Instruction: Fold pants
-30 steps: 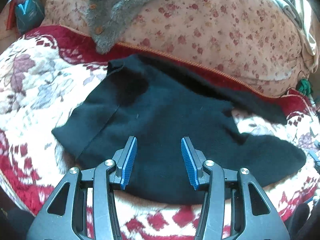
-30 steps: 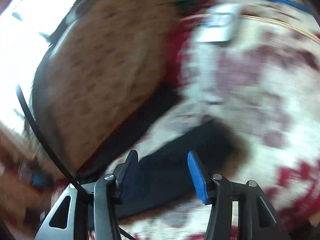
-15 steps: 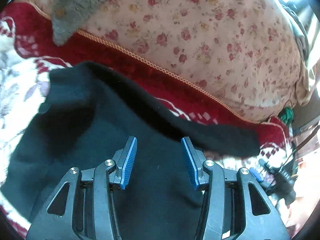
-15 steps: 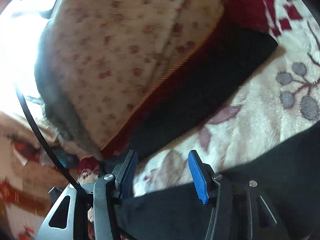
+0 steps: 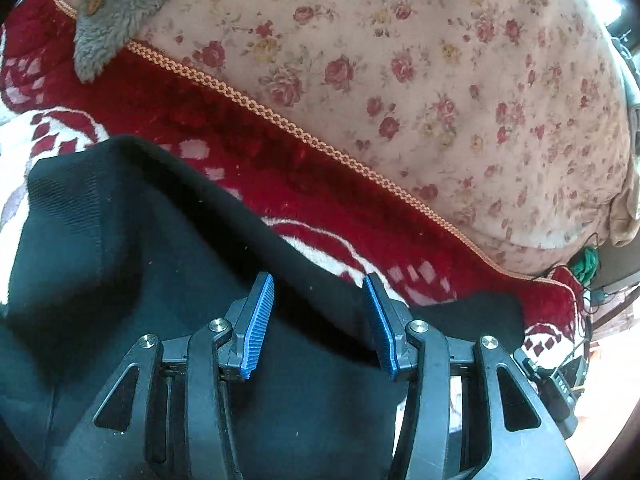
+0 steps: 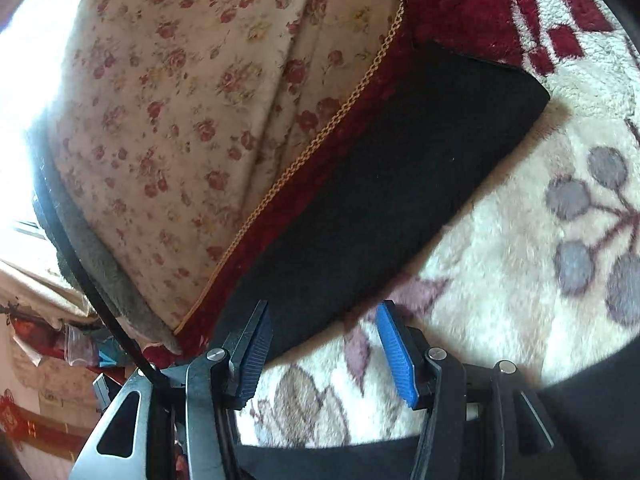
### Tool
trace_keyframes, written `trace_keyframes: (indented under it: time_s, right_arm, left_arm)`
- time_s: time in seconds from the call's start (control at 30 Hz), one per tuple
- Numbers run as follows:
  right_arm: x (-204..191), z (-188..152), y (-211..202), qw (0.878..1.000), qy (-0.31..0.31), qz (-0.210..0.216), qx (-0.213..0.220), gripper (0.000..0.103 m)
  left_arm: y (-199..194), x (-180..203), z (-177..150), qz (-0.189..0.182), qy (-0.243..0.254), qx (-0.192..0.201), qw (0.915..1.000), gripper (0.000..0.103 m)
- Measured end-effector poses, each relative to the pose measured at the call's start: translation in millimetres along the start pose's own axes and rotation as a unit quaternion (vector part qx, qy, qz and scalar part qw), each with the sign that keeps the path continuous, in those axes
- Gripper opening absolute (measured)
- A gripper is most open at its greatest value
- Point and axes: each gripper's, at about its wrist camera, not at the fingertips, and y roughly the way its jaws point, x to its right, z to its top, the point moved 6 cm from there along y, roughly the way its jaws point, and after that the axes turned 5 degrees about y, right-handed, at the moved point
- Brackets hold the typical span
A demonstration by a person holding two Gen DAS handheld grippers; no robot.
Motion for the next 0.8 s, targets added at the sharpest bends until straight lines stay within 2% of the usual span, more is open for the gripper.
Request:
trace_keyframes:
  time_s: [0.4, 0.47, 0.5, 0.53, 0.57, 0.6, 0.63, 0.7, 0.8]
  right_arm:
    - [-0.6, 17.0, 15.5, 1.000, 0.021, -0.001, 0.016, 0.052]
    - [-1.8, 19.6, 17.0, 1.000, 0.015, 0.002, 0.022, 0.048]
    - [-1.0, 21.0, 17.7, 1.000, 0.013, 0.002, 0.024, 0.039]
    - [1.4, 23.2, 18.3, 1.000, 0.016, 0.004, 0.027, 0.032]
    - [3.9, 24.9, 18.1, 0.999, 0.021, 0.010, 0.031, 0.028]
    - [7.8, 27.9, 16.9, 0.998, 0.034, 0.028, 0.035, 0.021]
    - [10.3, 30.3, 15.9, 0.998, 0.043, 0.041, 0.036, 0.016]
    - [13.9, 33.2, 12.2, 0.995, 0.056, 0.068, 0.039, 0.013]
    - [11.0, 32.7, 8.8, 0.995, 0.047, 0.072, 0.041, 0.010]
  left_arm:
    - [29.7, -5.8, 1.9, 0.027, -0.015, -0.022, 0.9993, 0.046]
    - [32.1, -12.0, -0.6, 0.023, -0.026, -0.023, 0.9991, 0.046]
    - [32.5, -15.5, -1.1, 0.015, -0.035, -0.021, 0.9991, 0.046]
    - [32.3, -19.0, -1.5, 0.011, -0.039, -0.018, 0.9990, 0.041]
    - [31.7, -22.3, -1.9, 0.011, -0.040, -0.014, 0.9990, 0.023]
    - [31.3, -26.9, -1.2, 0.019, -0.038, -0.008, 0.9991, 0.015]
    - [31.6, -31.1, -1.8, 0.024, -0.035, -0.006, 0.9991, 0.013]
    - [29.7, -33.3, -2.6, 0.017, -0.038, 0.001, 0.9991, 0.009]
    - [20.0, -33.5, -3.7, 0.014, -0.038, 0.015, 0.9991, 0.007]
